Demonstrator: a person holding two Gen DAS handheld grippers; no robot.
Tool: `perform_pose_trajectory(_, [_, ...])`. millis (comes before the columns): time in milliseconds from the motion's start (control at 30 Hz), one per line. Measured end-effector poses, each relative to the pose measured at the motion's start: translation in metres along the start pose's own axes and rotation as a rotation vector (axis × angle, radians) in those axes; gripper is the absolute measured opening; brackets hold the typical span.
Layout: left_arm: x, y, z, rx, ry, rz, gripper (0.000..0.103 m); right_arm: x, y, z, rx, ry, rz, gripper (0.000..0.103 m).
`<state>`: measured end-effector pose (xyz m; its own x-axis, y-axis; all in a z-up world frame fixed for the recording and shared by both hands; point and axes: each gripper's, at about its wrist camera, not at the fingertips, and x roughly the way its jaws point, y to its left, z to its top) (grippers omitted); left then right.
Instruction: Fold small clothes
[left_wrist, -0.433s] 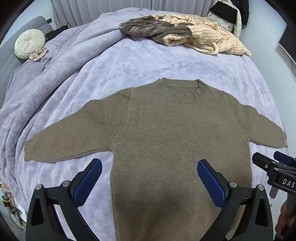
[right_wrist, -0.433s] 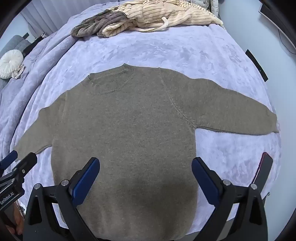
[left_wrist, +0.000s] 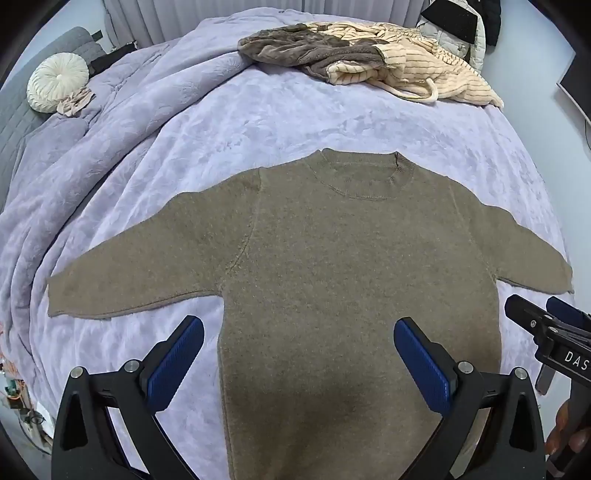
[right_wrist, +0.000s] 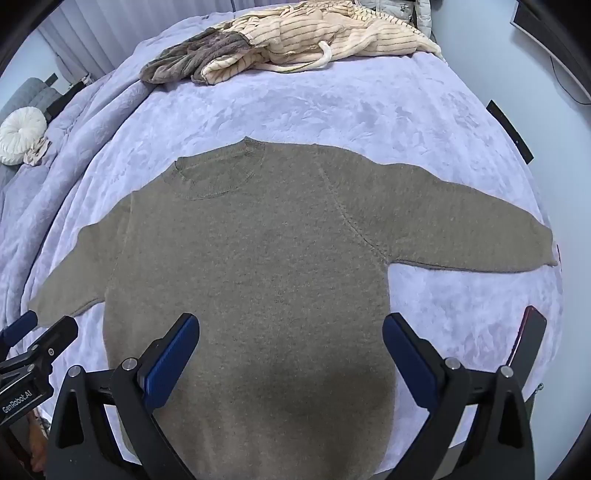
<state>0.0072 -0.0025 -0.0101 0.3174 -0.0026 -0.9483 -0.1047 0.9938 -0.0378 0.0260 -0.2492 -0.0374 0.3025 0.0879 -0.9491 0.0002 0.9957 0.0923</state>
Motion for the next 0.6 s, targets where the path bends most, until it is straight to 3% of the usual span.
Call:
perform_pose_trajectory(100, [0.003, 0.001, -0.001, -0.008, 0.008, 0.031, 0.103, 0.000, 0.001, -0.001, -0.009, 0.020, 0.004, 0.100])
perform_pose_trajectory(600, [0.003, 0.002, -0.005, -0.044, 0.034, -0.029, 0.103, 0.002, 0.013, -0.007, -0.051, 0.038, -0.037, 0.100])
